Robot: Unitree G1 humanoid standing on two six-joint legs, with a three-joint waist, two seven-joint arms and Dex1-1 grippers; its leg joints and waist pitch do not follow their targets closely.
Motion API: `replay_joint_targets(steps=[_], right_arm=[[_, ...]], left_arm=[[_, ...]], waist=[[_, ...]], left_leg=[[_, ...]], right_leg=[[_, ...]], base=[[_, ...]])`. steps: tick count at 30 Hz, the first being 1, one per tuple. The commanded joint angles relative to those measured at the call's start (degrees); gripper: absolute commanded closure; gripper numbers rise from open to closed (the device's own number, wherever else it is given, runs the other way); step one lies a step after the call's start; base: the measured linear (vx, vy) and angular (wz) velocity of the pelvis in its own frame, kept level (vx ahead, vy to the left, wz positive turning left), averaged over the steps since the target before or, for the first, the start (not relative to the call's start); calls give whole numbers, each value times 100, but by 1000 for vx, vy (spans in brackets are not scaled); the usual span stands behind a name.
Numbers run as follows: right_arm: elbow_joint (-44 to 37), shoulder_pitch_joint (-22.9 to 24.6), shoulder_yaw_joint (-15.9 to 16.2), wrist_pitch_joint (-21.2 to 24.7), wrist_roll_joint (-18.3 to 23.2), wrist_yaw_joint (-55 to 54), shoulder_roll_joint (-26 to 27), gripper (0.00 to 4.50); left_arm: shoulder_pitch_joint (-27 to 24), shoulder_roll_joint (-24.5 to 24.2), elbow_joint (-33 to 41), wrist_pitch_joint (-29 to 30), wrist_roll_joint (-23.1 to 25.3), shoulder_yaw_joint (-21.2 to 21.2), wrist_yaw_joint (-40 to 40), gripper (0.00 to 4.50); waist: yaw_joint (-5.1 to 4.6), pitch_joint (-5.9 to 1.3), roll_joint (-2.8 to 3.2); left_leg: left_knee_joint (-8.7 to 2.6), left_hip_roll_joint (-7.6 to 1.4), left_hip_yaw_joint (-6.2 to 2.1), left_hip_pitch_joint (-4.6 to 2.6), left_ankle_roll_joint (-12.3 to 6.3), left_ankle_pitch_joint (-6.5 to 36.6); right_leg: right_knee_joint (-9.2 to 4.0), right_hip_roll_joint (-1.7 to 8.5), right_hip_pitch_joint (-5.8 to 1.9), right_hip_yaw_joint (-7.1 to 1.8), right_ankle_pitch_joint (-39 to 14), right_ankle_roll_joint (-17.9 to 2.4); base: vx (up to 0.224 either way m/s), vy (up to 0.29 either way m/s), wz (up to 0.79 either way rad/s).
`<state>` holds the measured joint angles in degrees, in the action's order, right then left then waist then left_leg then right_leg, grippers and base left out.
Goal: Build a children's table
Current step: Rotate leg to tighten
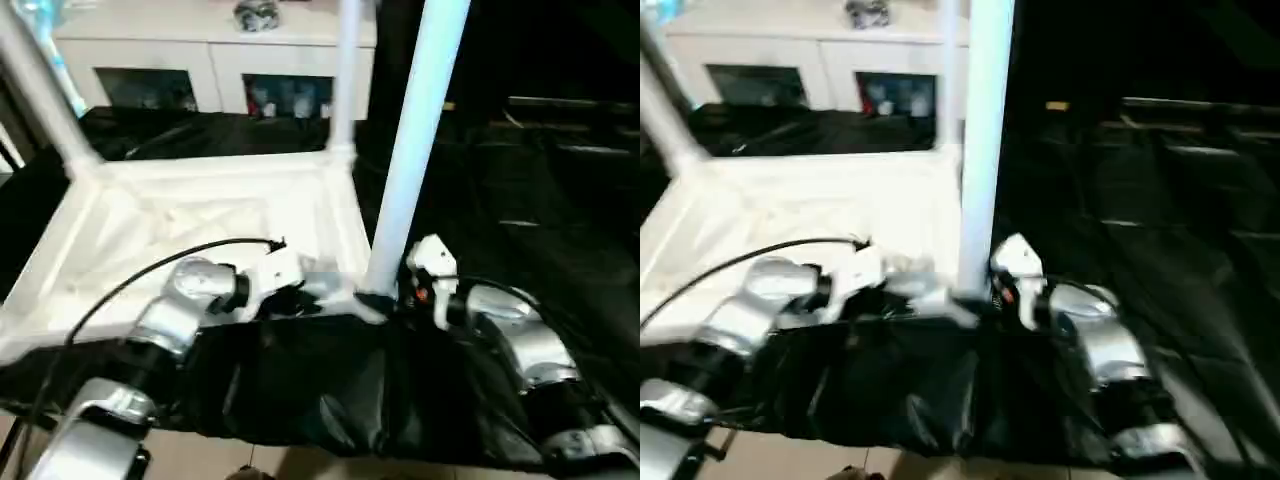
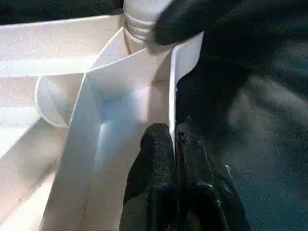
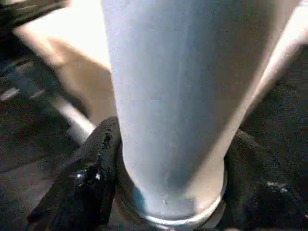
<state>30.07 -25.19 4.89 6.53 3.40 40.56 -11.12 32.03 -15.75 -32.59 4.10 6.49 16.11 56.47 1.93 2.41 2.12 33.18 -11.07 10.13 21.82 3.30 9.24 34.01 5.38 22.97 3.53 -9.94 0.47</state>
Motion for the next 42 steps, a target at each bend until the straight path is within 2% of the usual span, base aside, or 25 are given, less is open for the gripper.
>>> replay_joint_targets(steps=[1,4,6,8,9,11,12,14,18,19,20,21,23,24,25,27,30,33,34,38,42], right_arm=[[212,-58,337,88,-182,-531,493,187],[380,-187,186,237,-263,-1502,1120,187],[440,-231,181,153,-297,-1686,1249,187],[575,-324,155,-28,-336,-1919,1389,187],[618,-367,106,-101,-289,-1942,1442,131],[494,-352,-99,-19,36,-1630,1437,118],[450,-339,-138,-5,83,-1554,1411,111],[419,-326,-144,-12,81,-1502,1371,81],[210,-207,-102,-67,131,-990,1008,67],[95,-135,-10,-100,175,-501,754,67],[95,-135,-10,-100,175,-501,754,67],[-26,-72,94,-101,233,-62,558,67],[-224,21,245,-77,333,518,317,67],[-342,69,328,-58,381,829,182,67],[-408,92,372,-46,405,997,108,67],[-536,147,465,-36,438,1409,-65,67],[-677,180,623,-9,502,2136,-394,67],[-782,208,753,32,556,2546,-587,67],[-829,223,800,55,573,2709,-661,92],[-906,224,981,118,548,3203,-900,117],[-898,204,1023,115,522,3304,-935,145]], left_arm=[[164,528,11,129,-19,143,-607,450],[330,1004,-144,309,121,193,-1127,450],[375,1094,-174,355,147,191,-1221,450],[430,1170,-202,382,205,214,-1325,450],[445,1181,-202,366,231,238,-1315,450],[390,1110,-110,266,212,238,-1188,450],[355,1069,-65,230,190,232,-1102,450],[327,1025,-33,196,171,227,-1022,450],[191,744,129,19,12,181,-575,450],[98,528,258,-42,-123,152,-200,450],[98,528,258,-42,-123,152,-200,450],[71,411,289,-73,-192,107,-31,450],[55,282,296,-96,-287,41,169,450],[45,204,298,-116,-347,8,313,450],[42,159,297,-129,-381,-10,401,450],[20,38,299,-146,-462,-44,648,450],[26,-258,260,-210,-559,-65,1090,450],[37,-420,242,-231,-622,-70,1315,450],[41,-478,234,-250,-645,-71,1403,450],[77,-657,173,-282,-720,-87,1724,450],[66,-702,168,-298,-724,-65,1831,450]], waist=[[-22,-284,-11],[-55,-282,-23],[-43,-280,-23],[-48,-283,-11],[-52,-287,-11],[-48,-294,-6],[-40,-302,22],[-35,-313,13],[-23,-330,4],[-18,-343,-8],[-12,-349,-10],[-15,-354,-2],[7,-372,8],[17,-381,-2],[41,-389,11],[57,-382,12],[84,-376,15],[126,-359,20],[153,-364,23],[187,-357,15],[188,-360,0]], left_leg=[[-437,-144,-85,-136,149,2439],[-435,-127,-97,-146,130,2547],[-427,-114,-105,-163,108,2620],[-434,-120,-109,-151,93,2632],[-445,-121,-118,-136,87,2639],[-454,-130,-115,-132,61,2654],[-462,-138,-116,-126,40,2631],[-469,-149,-106,-118,35,2565],[-462,-148,-81,-74,-47,2283],[-458,-150,-83,-53,-97,2167],[-450,-150,-81,-39,-132,2078],[-440,-153,-66,-33,-188,1943],[-400,-164,-34,-73,-268,1743],[-391,-159,-35,-40,-317,1540],[-383,-165,-28,-59,-382,1411],[-375,-171,-21,-49,-429,1344],[-382,-191,-14,-64,-436,1400],[-400,-203,-12,-85,-371,1576],[-397,-209,-8,-103,-341,1610],[-405,-215,0,-113,-275,1641],[-400,-203,-4,-90,-271,1559]], right_leg=[[-547,266,-155,-169,-2761,-920],[-598,258,-126,-157,-2993,-789],[-639,259,-112,-145,-3134,-690],[-641,265,-99,-147,-3117,-680],[-635,259,-117,-137,-3055,-676],[-625,251,-123,-146,-2860,-714],[-604,252,-133,-154,-2683,-767],[-580,244,-143,-161,-2409,-864],[-520,253,-196,-177,-1931,-1033],[-506,256,-234,-169,-1818,-1067],[-490,258,-251,-168,-1727,-1087],[-478,256,-245,-177,-1550,-1153],[-451,250,-224,-189,-1216,-1295],[-408,240,-273,-180,-964,-1364],[-392,230,-265,-172,-777,-1437],[-371,222,-281,-165,-647,-1493],[-357,226,-277,-157,-742,-1555],[-375,228,-262,-166,-994,-1518],[-376,233,-249,-172,-1042,-1505],[-376,238,-236,-184,-1065,-1504],[-367,250,-255,-181,-1058,-1500]], base=[[0,0,0],[0,0,0],[0,0,0],[0,0,0],[0,0,0],[0,0,0],[0,0,0],[0,0,0],[0,0,0],[0,0,0],[0,0,0],[0,0,0],[0,0,0],[0,0,0],[0,0,0],[0,0,0],[0,0,0],[0,0,0],[0,0,0],[0,0,0],[0,0,0]])
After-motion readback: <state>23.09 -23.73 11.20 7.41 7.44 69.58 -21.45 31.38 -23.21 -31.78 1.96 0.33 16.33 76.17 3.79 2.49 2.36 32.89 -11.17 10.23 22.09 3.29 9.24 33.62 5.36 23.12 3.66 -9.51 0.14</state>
